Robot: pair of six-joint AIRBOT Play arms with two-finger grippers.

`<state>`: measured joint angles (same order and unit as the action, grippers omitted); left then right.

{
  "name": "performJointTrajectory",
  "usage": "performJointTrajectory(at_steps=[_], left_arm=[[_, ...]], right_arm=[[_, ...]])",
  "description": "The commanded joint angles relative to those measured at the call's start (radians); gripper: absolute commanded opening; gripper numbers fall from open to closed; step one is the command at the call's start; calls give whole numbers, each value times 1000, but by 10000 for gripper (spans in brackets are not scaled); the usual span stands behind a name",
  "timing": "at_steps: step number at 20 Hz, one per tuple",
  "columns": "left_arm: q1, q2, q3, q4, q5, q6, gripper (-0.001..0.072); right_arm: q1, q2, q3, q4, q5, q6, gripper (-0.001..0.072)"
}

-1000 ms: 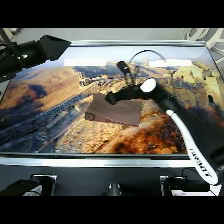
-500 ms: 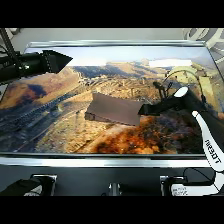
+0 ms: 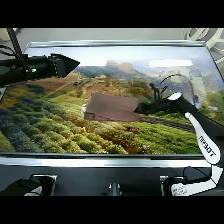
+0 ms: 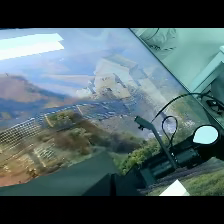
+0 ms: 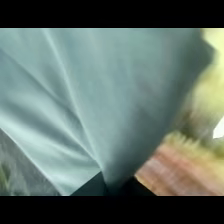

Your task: Fold the shirts.

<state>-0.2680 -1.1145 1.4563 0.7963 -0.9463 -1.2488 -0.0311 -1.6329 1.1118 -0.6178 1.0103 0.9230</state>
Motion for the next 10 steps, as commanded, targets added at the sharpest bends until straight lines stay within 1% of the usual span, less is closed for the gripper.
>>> performJointTrajectory(at_steps=[1,5,7,8,10], left_arm=[[-8,0,0,0,-5,-1,22],[-29,-5,-1,2,-5,0,22],[-45,-5,-1,2,-6,0,22],[-53,-5,-1,2,-6,0,23],[-60,-5,-1,2,-6,0,22]], right_arm=[[-188,30,83,13,137,-82,19],[-564,137,100,-94,274,-79,19],[-753,188,100,-156,309,-79,20],[-848,208,100,-196,336,-79,20],[-1004,229,98,-330,417,-75,20]])
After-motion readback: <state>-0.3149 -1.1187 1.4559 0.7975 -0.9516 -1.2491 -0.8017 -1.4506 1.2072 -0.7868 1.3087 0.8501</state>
